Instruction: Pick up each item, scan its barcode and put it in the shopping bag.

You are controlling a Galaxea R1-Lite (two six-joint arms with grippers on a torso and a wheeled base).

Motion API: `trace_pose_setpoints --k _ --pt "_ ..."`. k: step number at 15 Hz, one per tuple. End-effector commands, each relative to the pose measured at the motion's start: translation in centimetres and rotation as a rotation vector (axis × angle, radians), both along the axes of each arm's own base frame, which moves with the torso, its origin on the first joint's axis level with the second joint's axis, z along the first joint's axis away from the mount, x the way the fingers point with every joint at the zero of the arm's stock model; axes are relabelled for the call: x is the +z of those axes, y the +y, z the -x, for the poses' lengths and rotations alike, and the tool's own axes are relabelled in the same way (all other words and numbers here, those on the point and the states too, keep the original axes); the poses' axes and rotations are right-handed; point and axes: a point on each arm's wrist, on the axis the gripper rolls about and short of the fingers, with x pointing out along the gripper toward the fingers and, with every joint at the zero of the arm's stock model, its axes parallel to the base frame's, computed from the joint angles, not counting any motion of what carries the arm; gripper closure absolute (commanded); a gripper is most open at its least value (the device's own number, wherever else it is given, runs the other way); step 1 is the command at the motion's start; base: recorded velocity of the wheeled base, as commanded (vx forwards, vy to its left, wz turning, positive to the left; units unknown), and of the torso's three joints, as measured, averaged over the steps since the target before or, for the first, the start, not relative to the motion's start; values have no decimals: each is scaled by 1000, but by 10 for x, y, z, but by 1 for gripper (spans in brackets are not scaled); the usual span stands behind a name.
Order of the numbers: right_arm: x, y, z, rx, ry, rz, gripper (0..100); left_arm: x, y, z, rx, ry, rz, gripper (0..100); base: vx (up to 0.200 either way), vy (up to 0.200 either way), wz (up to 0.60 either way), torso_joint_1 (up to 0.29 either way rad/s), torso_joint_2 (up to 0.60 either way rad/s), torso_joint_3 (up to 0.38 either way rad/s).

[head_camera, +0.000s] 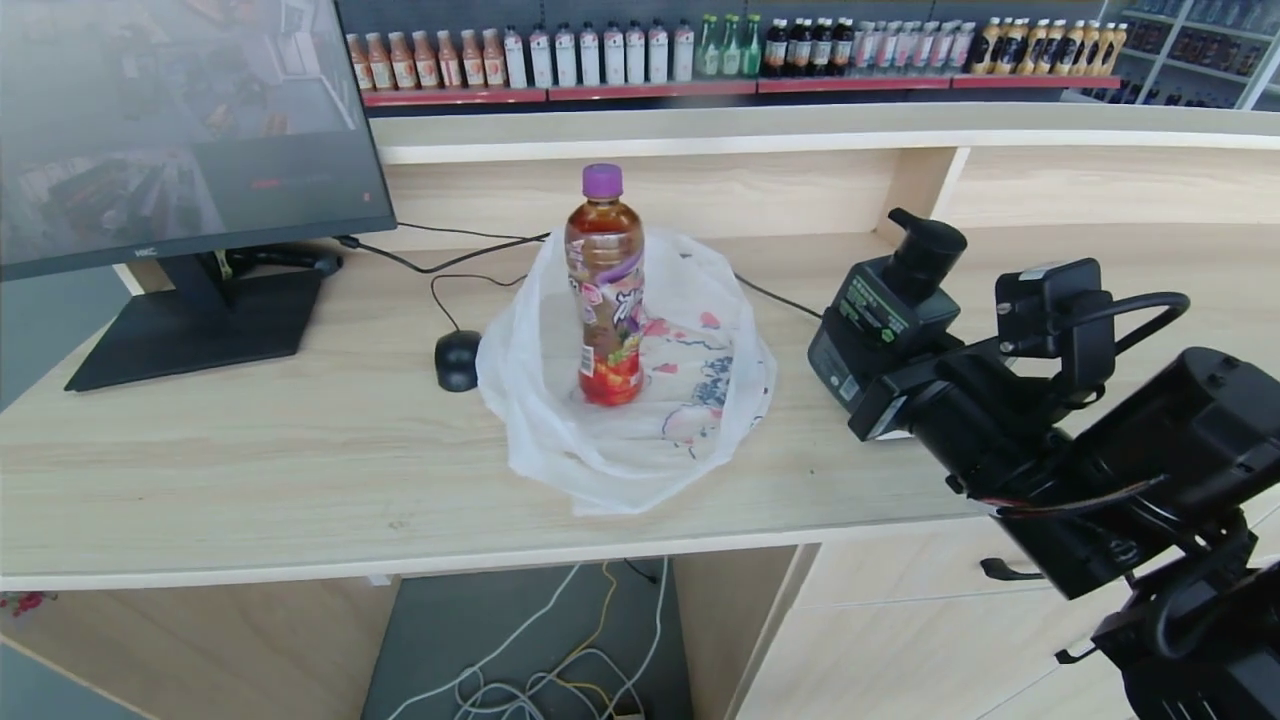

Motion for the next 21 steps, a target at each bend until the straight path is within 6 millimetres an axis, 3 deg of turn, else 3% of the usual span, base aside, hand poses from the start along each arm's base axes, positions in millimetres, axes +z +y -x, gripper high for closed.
trace_pose_setpoints --k 1,3,9,21 --pt "4 -2 3 0 -11 -7 100 0 0 0 0 0 0 0 0 200 0 7 2 2" --pt "3 -2 3 0 -10 -6 100 0 0 0 0 0 0 0 0 200 0 2 7 0" --pt "-6 1 -2 0 19 12 100 0 0 0 0 0 -1 0 0 0 0 0 0 0" --pt "-28 3 -35 -51 67 38 100 0 0 0 0 0 -3 0 0 0 0 0 0 0"
